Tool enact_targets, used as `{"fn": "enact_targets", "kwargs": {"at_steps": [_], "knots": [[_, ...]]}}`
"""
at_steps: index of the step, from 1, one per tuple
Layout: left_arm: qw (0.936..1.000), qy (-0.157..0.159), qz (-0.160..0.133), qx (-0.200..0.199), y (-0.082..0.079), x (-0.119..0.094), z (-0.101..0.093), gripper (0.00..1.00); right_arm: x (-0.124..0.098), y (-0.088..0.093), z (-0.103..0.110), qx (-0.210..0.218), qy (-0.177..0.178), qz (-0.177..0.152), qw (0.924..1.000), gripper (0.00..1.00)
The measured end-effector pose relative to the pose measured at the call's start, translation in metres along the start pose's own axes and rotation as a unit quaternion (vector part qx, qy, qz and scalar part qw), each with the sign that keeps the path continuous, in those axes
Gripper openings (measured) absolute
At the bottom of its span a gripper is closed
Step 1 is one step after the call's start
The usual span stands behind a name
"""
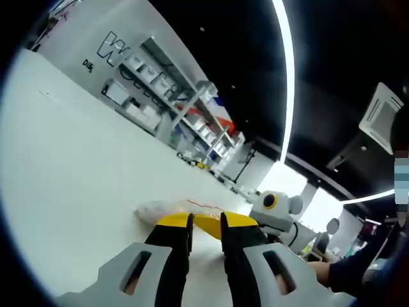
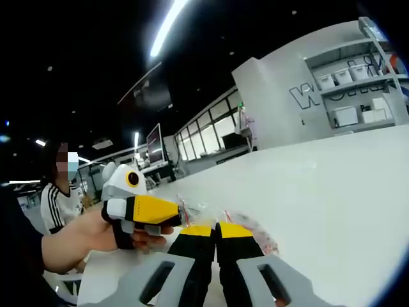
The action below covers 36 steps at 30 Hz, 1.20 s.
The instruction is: Open the resealable bag by pulling the two sides of the seal apart until the entire bag opening is separated and visibly accessible.
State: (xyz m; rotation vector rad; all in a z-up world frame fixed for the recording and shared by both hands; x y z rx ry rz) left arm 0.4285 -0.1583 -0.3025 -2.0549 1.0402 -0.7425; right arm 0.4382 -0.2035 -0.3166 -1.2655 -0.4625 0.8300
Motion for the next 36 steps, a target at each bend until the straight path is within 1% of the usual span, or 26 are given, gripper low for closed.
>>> {"fn": "enact_targets", "kwargs": {"at_steps": [10, 15, 22, 28, 31, 36], "knots": [[0.9999, 0.005, 0.006, -0.01, 0.0008, -0.0002, 0.0012, 0.14, 0.0001, 0.0007, 0.0, -0.003, -0.001, 0.001, 1.0, 0.0], [0.9998, 0.011, 0.009, -0.012, 0.0021, 0.0005, -0.0004, 0.1, 0.0007, 0.0015, 0.0, -0.011, -0.001, 0.001, 0.9999, 0.0], [0.9994, 0.023, 0.015, -0.02, 0.0053, 0.0021, -0.004, 0.05, 0.0008, 0.0027, -0.0002, -0.011, -0.001, 0.003, 0.9999, 0.0], [0.9989, 0.032, 0.012, -0.032, 0.0047, 0.0018, -0.0047, 0.02, 0.0011, 0.0031, -0.0004, -0.017, 0.0, 0.002, 0.9999, 0.0], [0.9988, 0.034, 0.016, -0.033, 0.0057, 0.0021, -0.0048, 0.01, 0.0011, 0.0029, -0.0008, -0.016, 0.001, 0.002, 0.9999, 0.0], [0.9985, 0.038, 0.015, -0.037, 0.0061, 0.0024, -0.0057, 0.01, 0.001, 0.0031, -0.0003, -0.016, 0.0, 0.002, 0.9999, 0.0]]}}
Point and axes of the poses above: the point that each gripper's makers call its tool centre point, and the gripper's own axes: x roughly forward along the fingers, z roughly to its left, y roughly out of its underside, the point moved 2 cm from there along -x, roughly backward along the fingers, and after that the axes turned 12 degrees about y, right-handed, at the moved point
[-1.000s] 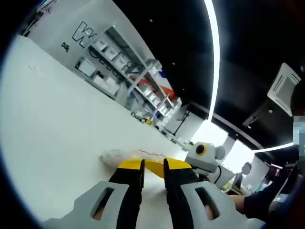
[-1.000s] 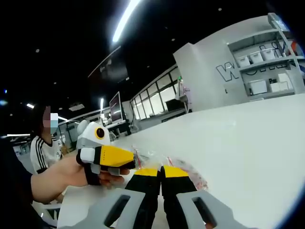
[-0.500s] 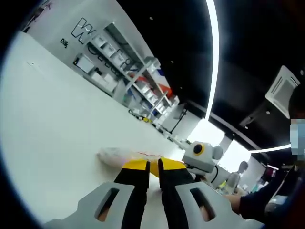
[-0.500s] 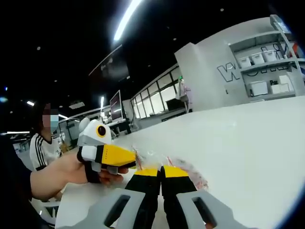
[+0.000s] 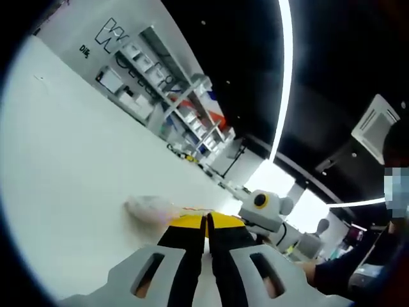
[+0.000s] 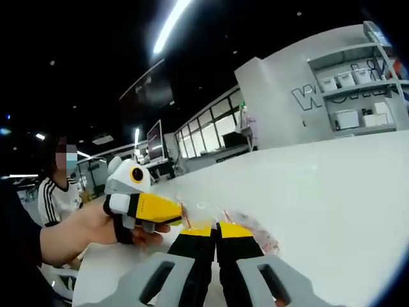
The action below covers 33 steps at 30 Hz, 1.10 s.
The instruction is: Open the resealable bag by pulling the two sides of the seal apart until the entire bag opening is separated and visibly accessible.
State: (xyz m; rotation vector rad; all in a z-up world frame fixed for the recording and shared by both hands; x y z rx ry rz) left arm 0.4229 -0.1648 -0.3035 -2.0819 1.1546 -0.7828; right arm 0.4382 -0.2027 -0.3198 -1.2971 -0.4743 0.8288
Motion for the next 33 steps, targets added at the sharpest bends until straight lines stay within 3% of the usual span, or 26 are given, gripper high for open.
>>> {"fn": "enact_targets", "kwargs": {"at_steps": [17, 26, 29, 33], "knots": [[0.9998, 0.015, 0.006, -0.012, 0.0029, 0.0024, -0.003, 0.0, 0.0006, 0.0002, 0.0005, -0.003, -0.001, 0.0, 1.0, 0.0], [0.9995, 0.018, 0.016, 0.021, 0.0021, 0.0034, -0.0019, 0.0, -0.0001, 0.0001, 0.0002, -0.003, -0.005, -0.001, 1.0, 0.0], [0.9992, 0.019, 0.021, 0.029, 0.0027, 0.0046, -0.001, 0.0, 0.0009, 0.0021, -0.0049, -0.051, 0.004, -0.007, 0.9987, 0.0], [0.9989, 0.017, 0.026, 0.035, 0.0046, 0.0056, -0.0009, 0.0, 0.0017, 0.0044, -0.0038, -0.062, 0.004, -0.003, 0.9981, 0.0]]}}
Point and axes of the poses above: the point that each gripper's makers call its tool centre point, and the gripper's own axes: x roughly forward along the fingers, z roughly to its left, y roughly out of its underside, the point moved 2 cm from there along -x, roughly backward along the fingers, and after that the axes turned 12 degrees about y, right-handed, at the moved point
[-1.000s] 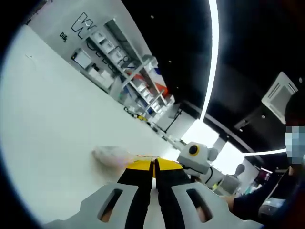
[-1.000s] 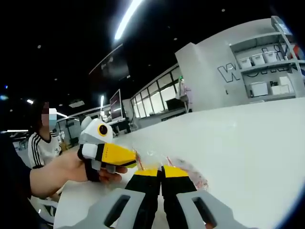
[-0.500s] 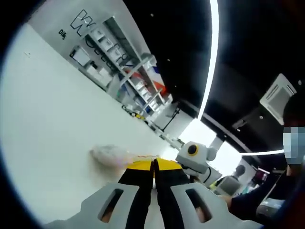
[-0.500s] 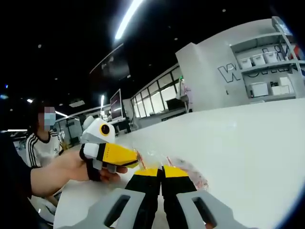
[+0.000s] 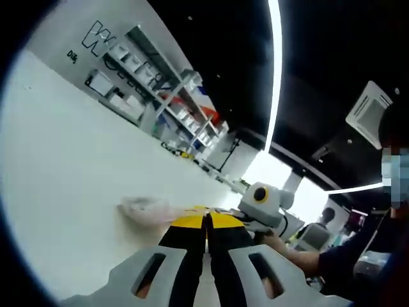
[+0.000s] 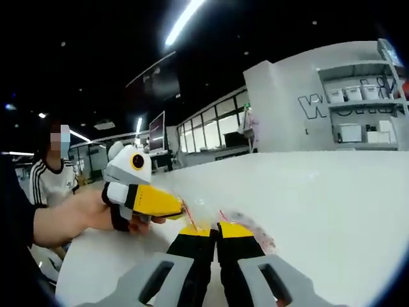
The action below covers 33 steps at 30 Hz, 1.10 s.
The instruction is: Open the resealable bag by pulling the two sides of the seal apart until the entire bag opening is separated and visibly accessible.
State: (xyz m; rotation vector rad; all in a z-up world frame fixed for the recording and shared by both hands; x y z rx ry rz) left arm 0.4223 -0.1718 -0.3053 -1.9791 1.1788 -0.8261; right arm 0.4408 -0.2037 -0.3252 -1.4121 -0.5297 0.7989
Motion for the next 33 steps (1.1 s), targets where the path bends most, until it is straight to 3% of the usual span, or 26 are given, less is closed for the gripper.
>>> {"fn": "enact_targets", "kwargs": {"at_steps": [8, 13, 19, 26, 30, 33], "knots": [[1.0, 0.003, -0.003, 0.005, -0.003, -0.001, 0.001, 0.0, -0.002, -0.001, 0.0, -0.015, 0.0, -0.005, 0.9999, 0.0], [0.9999, 0.003, -0.002, 0.013, -0.004, -0.001, 0.003, 0.0, -0.007, 0.006, 0.001, -0.036, -0.001, 0.005, 0.9993, 0.1], [0.9996, 0.004, 0.003, 0.027, -0.004, 0.001, 0.002, 0.0, -0.021, 0.007, -0.005, -0.047, 0.004, 0.004, 0.9989, 0.1], [0.9984, 0.001, 0.019, 0.053, 0.001, 0.004, 0.001, 0.0, -0.041, -0.016, -0.018, -0.005, 0.01, -0.038, 0.9992, 0.1], [0.998, 0.002, 0.02, 0.06, 0.001, 0.004, 0.0, 0.0, -0.041, -0.024, -0.014, -0.036, 0.008, -0.049, 0.9981, 0.08], [0.9978, 0.002, 0.025, 0.061, 0.002, 0.004, 0.0, 0.0, -0.04, -0.023, -0.012, -0.033, 0.009, -0.045, 0.9984, 0.06]]}}
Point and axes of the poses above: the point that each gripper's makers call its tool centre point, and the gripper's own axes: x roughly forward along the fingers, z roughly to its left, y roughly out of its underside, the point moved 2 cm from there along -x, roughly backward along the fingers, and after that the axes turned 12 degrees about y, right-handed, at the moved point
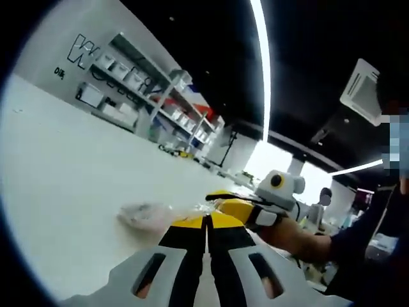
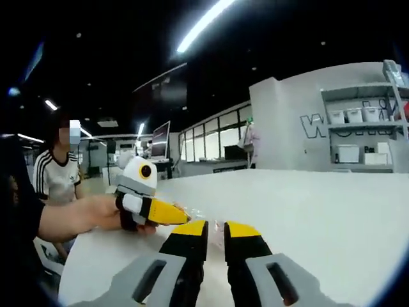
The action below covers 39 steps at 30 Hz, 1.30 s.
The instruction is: Open the resealable bag by pulling the two sides of the seal apart until the entire bag opening is separated and visibly accessible.
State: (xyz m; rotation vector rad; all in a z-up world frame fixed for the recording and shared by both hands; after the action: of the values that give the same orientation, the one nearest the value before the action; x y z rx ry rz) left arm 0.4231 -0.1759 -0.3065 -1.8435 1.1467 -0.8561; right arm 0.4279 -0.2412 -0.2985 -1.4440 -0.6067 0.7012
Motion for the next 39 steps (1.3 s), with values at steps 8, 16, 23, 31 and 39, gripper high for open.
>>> {"fn": "enact_targets", "kwargs": {"at_steps": [8, 16, 23, 31, 39], "knots": [[1.0, 0.002, -0.008, -0.006, -0.001, -0.001, -0.002, 0.0, -0.013, -0.005, -0.007, 0.024, 0.018, -0.018, 0.9994, 0.06], [0.9999, 0.002, -0.011, -0.009, -0.002, -0.001, -0.002, 0.0, -0.01, -0.02, 0.002, 0.004, 0.002, -0.037, 0.9993, 0.06], [0.9999, 0.002, -0.009, -0.009, -0.002, -0.001, -0.002, 0.0, -0.007, -0.017, 0.006, -0.004, -0.003, -0.032, 0.9995, 0.07], [0.9999, 0.002, -0.008, -0.009, -0.003, -0.002, 0.001, 0.0, -0.004, -0.018, 0.02, -0.07, -0.013, -0.027, 0.9971, 0.1], [0.9999, 0.003, -0.009, -0.012, -0.002, -0.001, -0.001, 0.0, 0.005, -0.015, 0.027, -0.115, -0.031, -0.017, 0.9927, 0.13]]}}
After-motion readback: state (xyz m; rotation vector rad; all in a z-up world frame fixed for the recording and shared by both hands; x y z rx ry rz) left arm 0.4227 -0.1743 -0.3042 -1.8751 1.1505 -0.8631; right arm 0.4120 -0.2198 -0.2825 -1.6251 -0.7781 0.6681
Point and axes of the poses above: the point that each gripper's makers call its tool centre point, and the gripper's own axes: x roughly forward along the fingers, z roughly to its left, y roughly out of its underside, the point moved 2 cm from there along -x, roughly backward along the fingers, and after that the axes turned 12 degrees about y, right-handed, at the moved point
